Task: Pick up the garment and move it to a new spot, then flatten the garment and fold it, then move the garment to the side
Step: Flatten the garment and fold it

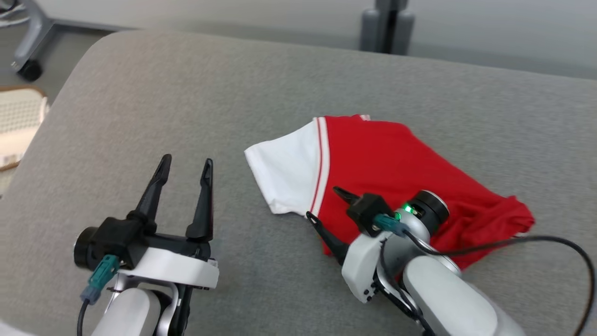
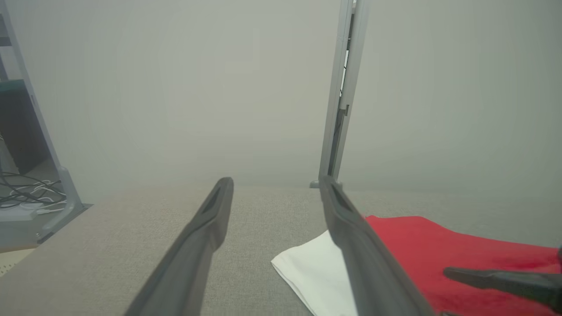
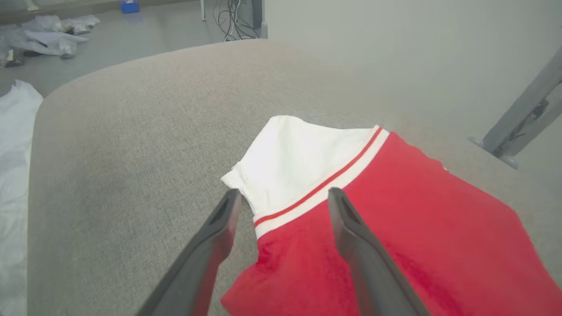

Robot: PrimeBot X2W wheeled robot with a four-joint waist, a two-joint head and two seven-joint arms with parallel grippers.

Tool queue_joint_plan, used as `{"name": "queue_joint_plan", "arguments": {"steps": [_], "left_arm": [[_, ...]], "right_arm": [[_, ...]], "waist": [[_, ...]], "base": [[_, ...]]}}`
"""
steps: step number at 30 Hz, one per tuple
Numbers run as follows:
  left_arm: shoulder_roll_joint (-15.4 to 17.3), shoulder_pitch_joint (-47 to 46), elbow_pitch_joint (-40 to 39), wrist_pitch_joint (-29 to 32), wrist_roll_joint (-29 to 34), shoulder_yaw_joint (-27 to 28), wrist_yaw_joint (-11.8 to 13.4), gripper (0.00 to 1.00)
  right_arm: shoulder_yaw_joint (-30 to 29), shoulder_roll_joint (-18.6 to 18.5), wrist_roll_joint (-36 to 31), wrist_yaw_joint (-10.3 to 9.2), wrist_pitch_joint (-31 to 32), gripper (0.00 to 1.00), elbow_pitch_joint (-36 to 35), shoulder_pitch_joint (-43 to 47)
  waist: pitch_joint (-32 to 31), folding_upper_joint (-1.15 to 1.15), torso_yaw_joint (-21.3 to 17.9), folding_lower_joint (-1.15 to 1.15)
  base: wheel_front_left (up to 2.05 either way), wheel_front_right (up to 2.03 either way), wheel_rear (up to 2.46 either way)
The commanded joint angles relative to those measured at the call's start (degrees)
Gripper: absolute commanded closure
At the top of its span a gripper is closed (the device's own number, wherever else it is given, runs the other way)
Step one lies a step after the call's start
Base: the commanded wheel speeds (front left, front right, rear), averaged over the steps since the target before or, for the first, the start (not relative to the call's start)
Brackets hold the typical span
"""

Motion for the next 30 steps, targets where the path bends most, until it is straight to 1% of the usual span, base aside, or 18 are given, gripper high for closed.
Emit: {"name": "queue_joint_plan", "arguments": {"steps": [1, 4, 8, 9, 12, 15, 16, 18, 21, 25, 29, 30], "left_arm": [[-0.8, -2.0, 1.4, -0.7, -0.3, -0.5, -1.1, 0.0], [-1.9, -3.4, 3.3, -1.5, -0.2, -1.0, -2.1, 0.0], [-3.4, -4.8, 5.5, -2.1, 0.1, -1.5, -3.4, 0.0], [-3.4, -4.8, 5.5, -2.1, 0.1, -1.5, -3.4, 0.0], [-4.3, -5.6, 6.8, -2.4, 0.3, -1.3, -4.2, 0.0], [-4.7, -6.4, 7.8, -2.4, 0.6, -0.9, -4.9, 0.0], [-4.8, -6.7, 8.0, -2.5, 0.8, -0.8, -5.1, 0.0], [-5.1, -6.8, 8.3, -2.5, 1.1, -0.3, -5.4, 0.0], [-5.4, -6.8, 8.1, -2.5, 1.8, 0.6, -6.1, 0.0], [-5.3, -6.2, 8.1, -2.6, 2.6, 1.7, -6.5, 0.0], [-4.7, -5.1, 8.3, -2.5, 3.4, 2.8, -6.7, 0.0], [-4.6, -4.9, 8.3, -2.5, 3.6, 2.8, -6.8, 0.0]], "right_arm": [[2.1, -0.5, 0.5, 0.01, 0.0, 0.0, 4.0, -3.4], [6.5, -0.9, 1.0, 0.02, 1.3, 0.0, 9.9, -7.8], [12.1, -1.2, 2.0, 0.01, 5.4, 0.0, 17.5, -13.1], [12.1, -1.2, 2.0, 0.01, 5.4, 0.0, 17.5, -13.1], [15.9, -1.2, 2.8, 0.01, 8.0, 0.0, 21.9, -15.9], [18.5, -1.3, 4.4, 0.0, 9.6, 0.0, 24.9, -18.3], [18.9, -1.2, 5.0, 0.0, 9.4, 0.51, 25.2, -19.0], [19.3, -1.1, 6.1, -0.06, 8.5, 1.0, 25.7, -20.1], [19.2, -1.0, 7.8, -0.06, 7.0, 1.0, 25.2, -20.9], [16.4, -0.5, 9.9, -0.04, 1.9, 1.0, 21.0, -20.8], [11.0, -0.2, 11.9, 0.01, -3.7, 1.0, 14.6, -18.6], [8.7, -0.2, 11.8, 0.01, -5.0, 1.0, 13.0, -17.8]], "waist": [[4.3, 0.0, 5.0, 0.0], [5.7, 0.0, 6.9, 0.0], [7.1, 0.0, 8.3, 0.0], [7.1, 0.0, 8.3, 0.0], [7.7, 0.0, 8.5, 0.0], [8.2, 0.0, 8.4, 0.0], [8.3, 0.0, 8.2, 0.0], [8.4, 0.0, 7.7, 0.0], [8.3, 0.0, 6.5, 0.0], [7.5, 0.0, 4.0, 0.0], [5.9, 0.0, 0.4, 0.0], [5.4, 0.0, -0.4, 0.0]], "base": [[0.0, 0.0, 0.0], [0.0, 0.0, 0.0], [0.0, 0.0, 0.0], [0.0, 0.0, 0.0], [0.0, 0.0, 0.0], [0.0, 0.0, 0.0], [0.0, 0.0, 0.0], [0.0, 0.0, 0.0], [0.0, 0.0, 0.0], [0.0, 0.0, 0.0], [0.0, 0.0, 0.0], [0.0, 0.0, 0.0]]}}
